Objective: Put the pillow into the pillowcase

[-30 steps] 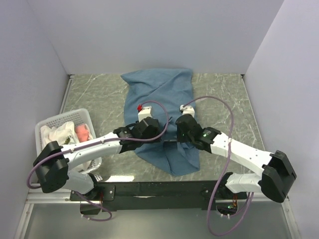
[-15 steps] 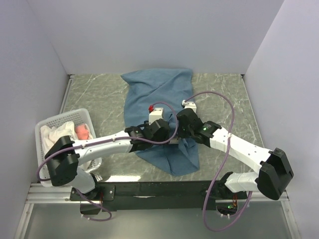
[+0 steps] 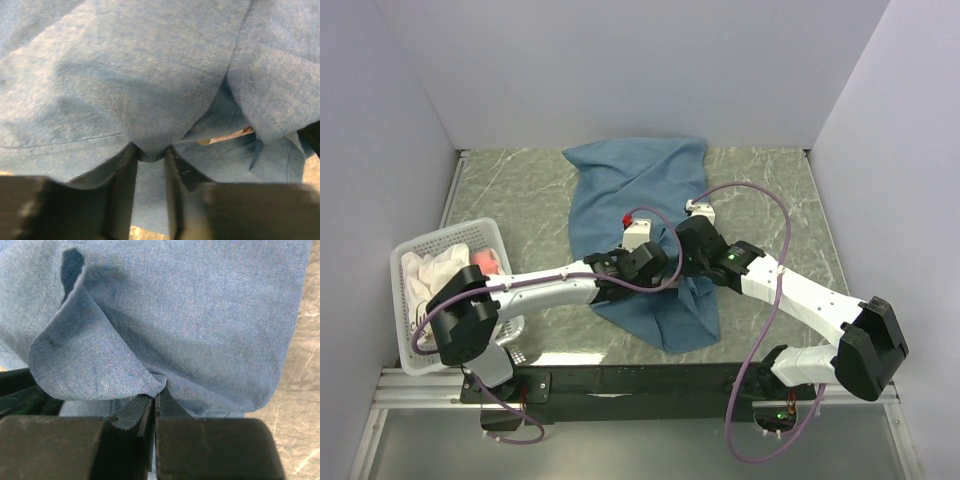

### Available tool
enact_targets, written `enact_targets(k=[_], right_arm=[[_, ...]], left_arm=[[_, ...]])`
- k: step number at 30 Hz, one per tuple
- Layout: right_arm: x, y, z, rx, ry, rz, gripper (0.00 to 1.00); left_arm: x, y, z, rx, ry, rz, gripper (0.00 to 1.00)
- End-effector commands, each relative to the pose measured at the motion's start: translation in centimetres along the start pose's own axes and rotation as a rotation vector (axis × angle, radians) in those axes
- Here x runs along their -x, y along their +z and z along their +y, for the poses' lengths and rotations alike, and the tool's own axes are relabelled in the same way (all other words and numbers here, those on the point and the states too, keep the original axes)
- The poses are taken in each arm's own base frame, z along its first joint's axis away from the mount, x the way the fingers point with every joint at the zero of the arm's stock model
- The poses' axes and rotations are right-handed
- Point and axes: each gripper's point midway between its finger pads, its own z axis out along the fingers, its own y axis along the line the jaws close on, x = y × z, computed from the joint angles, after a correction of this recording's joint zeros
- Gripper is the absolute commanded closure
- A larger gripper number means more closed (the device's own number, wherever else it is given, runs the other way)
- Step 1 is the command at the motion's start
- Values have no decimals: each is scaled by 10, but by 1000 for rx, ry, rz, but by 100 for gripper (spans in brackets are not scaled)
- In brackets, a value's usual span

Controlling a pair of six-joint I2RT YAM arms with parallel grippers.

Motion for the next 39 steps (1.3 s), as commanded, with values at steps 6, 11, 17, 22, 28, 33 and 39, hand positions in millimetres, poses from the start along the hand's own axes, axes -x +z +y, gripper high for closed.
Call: enact_targets(k=[6,11,17,22,28,33,39], right_arm=[[-5,-6,-12,-16,25,-13,100],[-15,-25,-15,27,60,-14,90],[-51,-43,-26,78,181,20,48],[-95,-53,-41,90,377,73,24],[-125,-52,-68,-33,574,103,28],[-126,-54,-82,-107,588,77,41],[-143,-39,-89,-188,509,158,52]], left_arm=[[-4,-65,43,-50,-158,-6,99],[-35,-107,90,-88,-403,42,99],[-59,-139,145,-87,-775,34,99],[-43,-158,169,-125,-938,-61,99],[-38,-157,166,-92,-885,-69,99],[-34,-157,167,-67,-852,-80,98],[-23,-162,164,-97,-832,-113,97]])
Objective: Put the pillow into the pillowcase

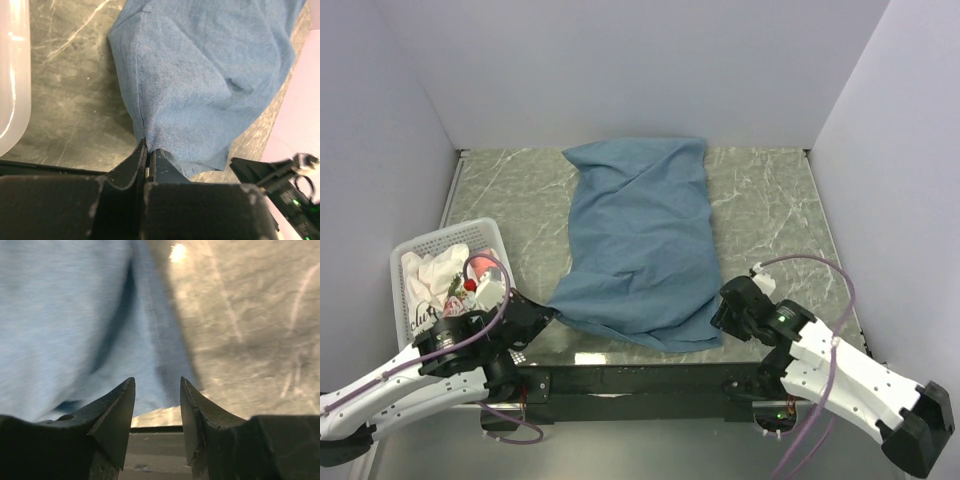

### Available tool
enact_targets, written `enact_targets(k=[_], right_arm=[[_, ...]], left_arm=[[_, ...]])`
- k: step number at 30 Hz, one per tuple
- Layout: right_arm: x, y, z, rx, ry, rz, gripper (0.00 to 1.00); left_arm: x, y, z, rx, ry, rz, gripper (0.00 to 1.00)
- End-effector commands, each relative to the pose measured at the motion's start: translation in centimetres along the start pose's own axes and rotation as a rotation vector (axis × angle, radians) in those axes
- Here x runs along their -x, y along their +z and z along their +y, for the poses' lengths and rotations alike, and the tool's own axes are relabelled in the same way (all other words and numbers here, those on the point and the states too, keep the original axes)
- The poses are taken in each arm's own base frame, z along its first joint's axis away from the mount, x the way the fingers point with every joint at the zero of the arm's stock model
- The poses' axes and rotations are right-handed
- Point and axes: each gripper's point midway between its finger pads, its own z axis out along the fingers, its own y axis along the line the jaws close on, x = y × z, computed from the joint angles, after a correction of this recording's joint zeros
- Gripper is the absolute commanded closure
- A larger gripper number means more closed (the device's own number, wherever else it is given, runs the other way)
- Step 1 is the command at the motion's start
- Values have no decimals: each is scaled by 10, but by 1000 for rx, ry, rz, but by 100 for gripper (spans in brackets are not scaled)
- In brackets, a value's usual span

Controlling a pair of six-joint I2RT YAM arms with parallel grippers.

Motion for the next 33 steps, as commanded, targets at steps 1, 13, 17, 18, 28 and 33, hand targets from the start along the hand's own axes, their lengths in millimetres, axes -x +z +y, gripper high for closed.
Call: enact_targets(k=[1,13,17,18,28,33], right_arm=[[0,13,-13,-92,-17,-4,52],[-17,31,4,-29,-43,77,69],[-17,24,-2,-48,-67,93,98],[-5,11,10,-5,-57,61,100],[160,-254,112,459,15,-441,100],[255,-418,176,663,36,-741,100]], left_arm=[[14,-10,-19,-57,12,-43,97],[14,-10,-29,-74,49,-46,97],[15,-10,-29,-63,68,-54,98],[17,-11,-30,-64,79,-59,99],[136,-137,-177,-340,259,-372,99],[205,-243,-294,-626,387,-621,99]])
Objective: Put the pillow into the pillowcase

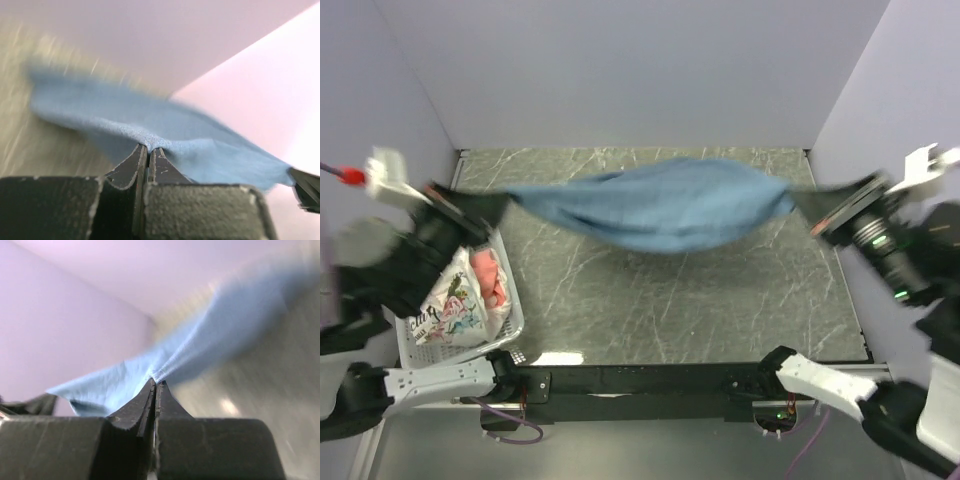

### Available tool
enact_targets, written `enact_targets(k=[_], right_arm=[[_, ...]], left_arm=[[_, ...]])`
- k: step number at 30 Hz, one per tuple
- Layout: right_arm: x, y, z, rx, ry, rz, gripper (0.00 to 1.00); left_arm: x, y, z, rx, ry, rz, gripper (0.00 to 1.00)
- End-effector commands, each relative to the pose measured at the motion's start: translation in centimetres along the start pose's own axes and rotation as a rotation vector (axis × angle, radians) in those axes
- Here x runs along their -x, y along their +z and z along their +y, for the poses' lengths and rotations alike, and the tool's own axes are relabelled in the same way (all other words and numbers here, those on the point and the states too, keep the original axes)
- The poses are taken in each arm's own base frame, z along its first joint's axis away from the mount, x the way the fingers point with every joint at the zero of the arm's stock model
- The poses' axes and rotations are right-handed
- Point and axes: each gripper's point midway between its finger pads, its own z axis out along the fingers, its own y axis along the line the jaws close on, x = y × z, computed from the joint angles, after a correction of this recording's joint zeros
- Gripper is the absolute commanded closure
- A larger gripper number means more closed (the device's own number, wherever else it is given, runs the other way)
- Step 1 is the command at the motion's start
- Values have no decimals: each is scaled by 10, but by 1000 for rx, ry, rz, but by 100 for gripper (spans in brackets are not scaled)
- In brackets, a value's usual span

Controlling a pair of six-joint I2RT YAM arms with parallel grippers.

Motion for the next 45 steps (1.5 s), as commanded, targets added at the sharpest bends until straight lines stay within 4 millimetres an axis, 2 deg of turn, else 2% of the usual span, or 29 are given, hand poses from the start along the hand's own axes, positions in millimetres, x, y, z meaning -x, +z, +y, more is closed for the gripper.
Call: enact_targets(k=[1,2,3,4,6,12,15,18,19,20,21,22,23,24,25,26,27,28,29,30,31,33,34,35,40,41,42,44,45], right_arm=[[99,-19,77,104,-89,-244,100],[128,-36,101,185,-63,-343,100],[141,-41,102,182,-57,-406,100],[165,-53,118,249,-37,-516,100],[158,-38,104,224,-72,-547,100],[182,-14,120,181,-139,-651,100],[192,4,130,177,-164,-690,100],[193,38,138,203,-173,-674,100],[195,47,138,213,-165,-667,100],[184,72,144,259,-183,-600,100],[194,85,135,250,-146,-606,100],[199,93,137,278,-130,-602,100],[192,121,138,329,-142,-525,100],[209,127,135,363,-91,-543,100],[219,129,137,399,-76,-547,100],[224,153,130,411,-53,-524,100],[226,155,136,475,-19,-490,100],[251,138,142,523,-30,-567,100],[260,147,137,534,-18,-579,100],[271,135,140,577,6,-594,100],[291,116,139,608,-9,-666,100],[302,77,148,667,7,-727,100],[305,73,143,679,11,-740,100],[306,44,148,696,-7,-776,100],[262,36,133,662,23,-657,100],[254,39,127,650,35,-631,100],[245,39,123,648,46,-608,100],[220,40,107,608,58,-562,100],[211,39,100,586,59,-550,100]], left_arm=[[120,-18,-98,-212,181,-307,99],[138,-22,-111,-232,182,-351,99],[178,-46,-124,-277,153,-444,99],[179,-37,-140,-292,180,-463,99],[201,-42,-151,-305,188,-567,99],[216,-40,-155,-275,245,-699,99],[200,-18,-177,-290,337,-702,99],[180,18,-200,-296,433,-687,99],[163,45,-211,-325,471,-649,99],[184,66,-193,-268,501,-689,99],[172,81,-205,-405,438,-611,99],[188,115,-179,-342,457,-624,99],[189,131,-179,-404,381,-585,98],[178,160,-182,-512,386,-510,99],[205,173,-161,-510,380,-535,99],[212,184,-157,-565,258,-500,99],[232,175,-166,-666,239,-555,99],[237,207,-141,-676,225,-508,99],[244,211,-139,-715,151,-495,99],[258,188,-157,-789,167,-546,99],[269,193,-146,-798,180,-576,99],[281,183,-141,-809,158,-605,99],[295,136,-156,-864,202,-684,99],[296,127,-154,-865,188,-683,99],[285,92,-161,-804,231,-648,99],[280,108,-142,-737,209,-617,99],[274,82,-152,-741,229,-634,99],[265,93,-123,-643,204,-607,99],[258,66,-132,-643,219,-627,99]])
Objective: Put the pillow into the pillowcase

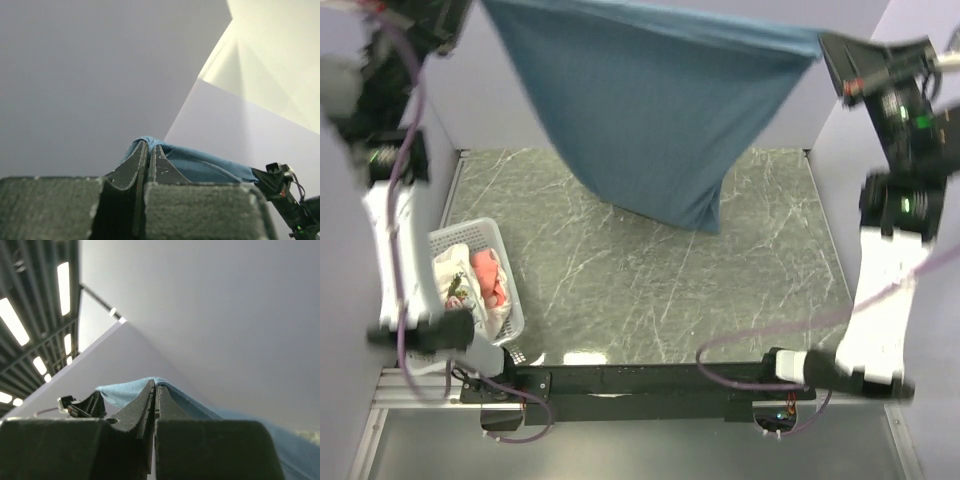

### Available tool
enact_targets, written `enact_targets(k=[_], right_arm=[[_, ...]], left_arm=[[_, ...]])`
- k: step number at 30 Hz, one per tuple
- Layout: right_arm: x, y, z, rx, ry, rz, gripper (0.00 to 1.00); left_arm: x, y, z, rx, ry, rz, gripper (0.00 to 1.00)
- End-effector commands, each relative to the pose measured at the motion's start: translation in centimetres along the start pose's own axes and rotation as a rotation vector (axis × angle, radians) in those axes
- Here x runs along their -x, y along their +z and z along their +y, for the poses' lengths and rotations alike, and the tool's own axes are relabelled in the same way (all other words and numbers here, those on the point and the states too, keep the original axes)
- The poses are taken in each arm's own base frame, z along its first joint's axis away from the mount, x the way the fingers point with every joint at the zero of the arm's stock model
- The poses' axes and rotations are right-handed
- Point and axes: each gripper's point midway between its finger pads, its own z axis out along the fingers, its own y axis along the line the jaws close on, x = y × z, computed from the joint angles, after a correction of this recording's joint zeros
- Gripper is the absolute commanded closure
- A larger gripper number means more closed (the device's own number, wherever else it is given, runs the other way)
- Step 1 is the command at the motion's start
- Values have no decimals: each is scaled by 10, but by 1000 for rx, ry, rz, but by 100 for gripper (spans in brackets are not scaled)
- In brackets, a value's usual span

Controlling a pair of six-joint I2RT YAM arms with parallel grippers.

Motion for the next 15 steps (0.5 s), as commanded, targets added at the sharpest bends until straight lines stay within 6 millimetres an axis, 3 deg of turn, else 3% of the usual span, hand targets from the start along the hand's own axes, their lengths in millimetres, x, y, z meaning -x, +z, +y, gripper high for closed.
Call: enact_targets(k=[1,2,3,4,5,6,7,8,9,10,11,12,14,15], right_arm=[[3,-53,28,43,-75,-118,100],[-5,-62,25,28,-74,-105,100],[-13,-71,15,-13,-81,-91,100],[-25,-87,10,-30,-84,-81,100],[-36,-96,1,-66,-71,-59,100],[-47,-106,-8,-89,-62,-36,100],[-66,-123,-22,-111,-44,-8,100],[-80,-132,-32,-125,-26,18,100],[-93,-142,-44,-149,-22,41,100],[-116,-157,-65,-185,1,83,100],[-127,-166,-81,-220,-14,107,100],[-153,-179,-118,-293,26,171,100],[-180,-201,-139,-318,-3,240,100],[-202,-216,-172,-398,25,295,100]], left_arm=[[54,-51,-46,70,157,-201,99],[41,-59,-27,129,147,-175,99],[37,-75,-44,149,147,-168,99],[30,-84,-42,177,137,-157,99],[8,-96,-12,255,86,-118,99],[1,-115,-27,265,78,-115,99],[-10,-126,-18,303,56,-105,99],[-39,-145,20,414,-22,-64,99],[-49,-162,14,427,-36,-59,99],[-81,-184,49,526,-100,-2,99],[-98,-198,60,570,-133,29,99],[-112,-213,62,603,-155,45,99],[-163,-260,107,787,-253,128,99],[-175,-275,109,809,-263,139,99]])
